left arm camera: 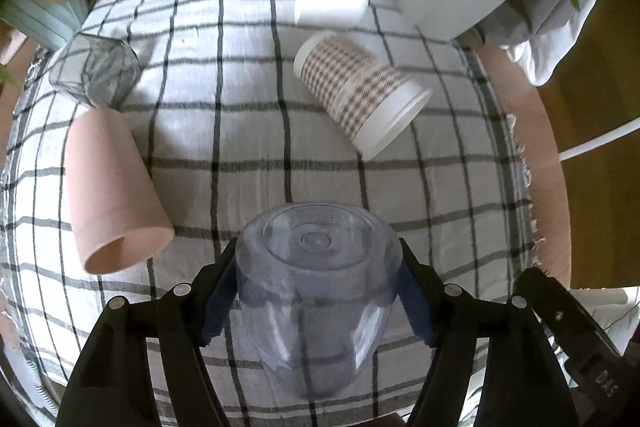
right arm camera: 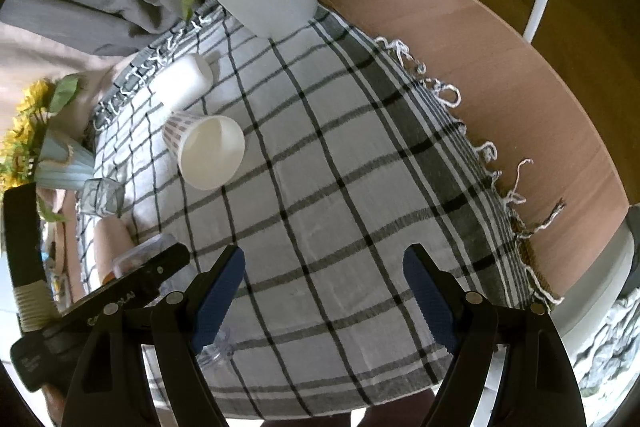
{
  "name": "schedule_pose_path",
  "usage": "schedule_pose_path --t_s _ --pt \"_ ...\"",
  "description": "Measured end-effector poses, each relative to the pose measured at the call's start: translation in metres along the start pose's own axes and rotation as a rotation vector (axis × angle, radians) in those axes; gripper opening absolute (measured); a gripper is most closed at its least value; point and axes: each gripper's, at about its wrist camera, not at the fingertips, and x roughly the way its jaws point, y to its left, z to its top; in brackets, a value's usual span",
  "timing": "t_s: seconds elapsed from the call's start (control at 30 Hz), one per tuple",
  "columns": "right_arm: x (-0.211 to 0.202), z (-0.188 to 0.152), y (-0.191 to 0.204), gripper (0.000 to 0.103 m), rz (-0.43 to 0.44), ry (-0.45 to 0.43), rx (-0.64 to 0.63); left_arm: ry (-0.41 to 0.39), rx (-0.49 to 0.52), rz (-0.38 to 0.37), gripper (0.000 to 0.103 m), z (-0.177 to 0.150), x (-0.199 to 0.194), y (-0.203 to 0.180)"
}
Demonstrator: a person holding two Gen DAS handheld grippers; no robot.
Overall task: Flip cup upside down
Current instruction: 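Rotate the clear cup in the left tool so its opening faces down, then lower the clear cup rim-down onto the cloth and open the left tool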
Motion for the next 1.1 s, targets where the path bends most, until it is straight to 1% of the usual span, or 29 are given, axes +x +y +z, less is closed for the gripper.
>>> schedule_pose_path --t_s 0.17,0.3,0.47,0.57,0.77,1.1 --pt "-0.008 0.002 0.001 0.082 0.012 -0.02 -0.007 -0.053 -0.003 -0.002 0.071 0.001 -0.015 -0.003" --pt "-0.013 0.002 0.001 0.082 0.018 -0.032 -0.014 -0.079 0.006 0.01 0.071 0.0 -0.018 -0.01" --pt "-0.016 0.001 0.0 0.082 0.018 -0.041 -0.031 -0.11 0.031 0.038 0.071 -0.009 -0.023 -0.014" --pt "-0.017 -0.001 -0.001 0.082 0.013 -0.045 -0.041 -0.11 0.047 0.041 0.071 -0.014 -0.021 -0.016" --pt "-0.018 -0.003 -0.005 0.081 0.003 -0.048 -0.031 -0.123 0.052 0.052 0.071 -0.009 -0.018 -0.019" --pt "-0.02 -0.003 -0.008 0.081 -0.006 -0.056 -0.026 -0.103 0.064 0.043 0.071 -0.007 -0.014 -0.025"
